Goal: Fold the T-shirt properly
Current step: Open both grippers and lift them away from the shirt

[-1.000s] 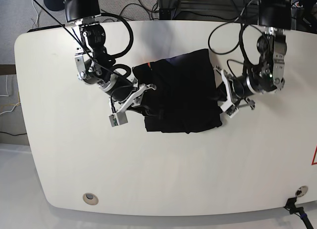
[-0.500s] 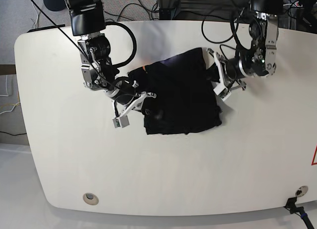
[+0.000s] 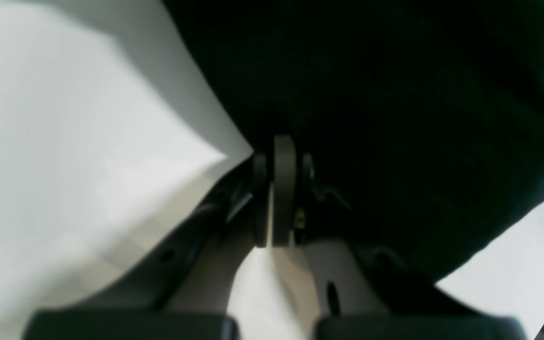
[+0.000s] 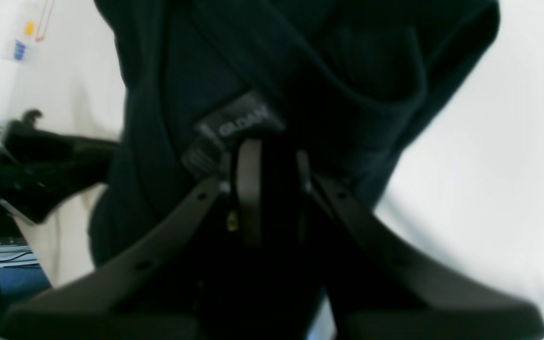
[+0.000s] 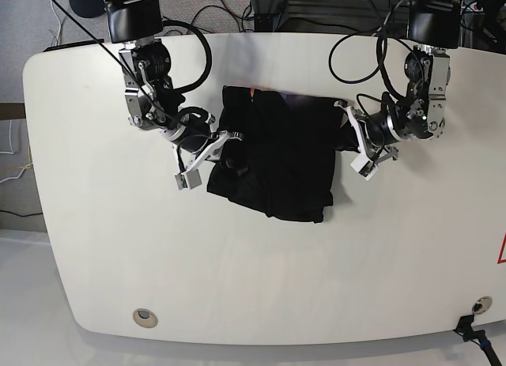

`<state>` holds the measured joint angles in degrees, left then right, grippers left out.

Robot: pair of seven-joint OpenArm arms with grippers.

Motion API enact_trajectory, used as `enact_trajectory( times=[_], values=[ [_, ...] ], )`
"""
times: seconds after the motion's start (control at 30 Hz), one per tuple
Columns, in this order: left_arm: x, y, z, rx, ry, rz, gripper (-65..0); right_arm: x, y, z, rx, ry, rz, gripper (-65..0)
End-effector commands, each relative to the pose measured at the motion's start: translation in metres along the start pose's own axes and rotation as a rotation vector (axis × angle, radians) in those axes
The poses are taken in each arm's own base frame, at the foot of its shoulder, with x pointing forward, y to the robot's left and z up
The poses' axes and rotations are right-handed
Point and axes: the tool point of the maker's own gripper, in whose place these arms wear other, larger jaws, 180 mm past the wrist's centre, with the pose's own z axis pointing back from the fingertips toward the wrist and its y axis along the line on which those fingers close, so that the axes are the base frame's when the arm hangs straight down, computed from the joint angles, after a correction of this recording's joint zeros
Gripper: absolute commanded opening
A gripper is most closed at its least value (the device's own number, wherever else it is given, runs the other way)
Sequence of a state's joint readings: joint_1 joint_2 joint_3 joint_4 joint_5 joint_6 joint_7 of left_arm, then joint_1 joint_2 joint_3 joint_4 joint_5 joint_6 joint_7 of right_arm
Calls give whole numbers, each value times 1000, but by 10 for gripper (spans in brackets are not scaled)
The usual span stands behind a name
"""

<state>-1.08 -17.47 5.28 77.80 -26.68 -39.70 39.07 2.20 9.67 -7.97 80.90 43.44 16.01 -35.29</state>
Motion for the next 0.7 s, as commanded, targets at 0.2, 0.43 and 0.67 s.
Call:
enact_trajectory(
  times=[0.2, 0.43, 0.67],
  values=[
    [6, -11, 10, 5, 3, -74, -650, 38, 23, 5, 56, -93, 58, -567],
    [46, 15, 63, 179, -64, -249, -650, 73, 67, 45, 64, -224, 186, -567],
    [25, 12, 117, 364, -237, -206, -650, 19, 52, 86, -162, -198, 437, -565]
  ],
)
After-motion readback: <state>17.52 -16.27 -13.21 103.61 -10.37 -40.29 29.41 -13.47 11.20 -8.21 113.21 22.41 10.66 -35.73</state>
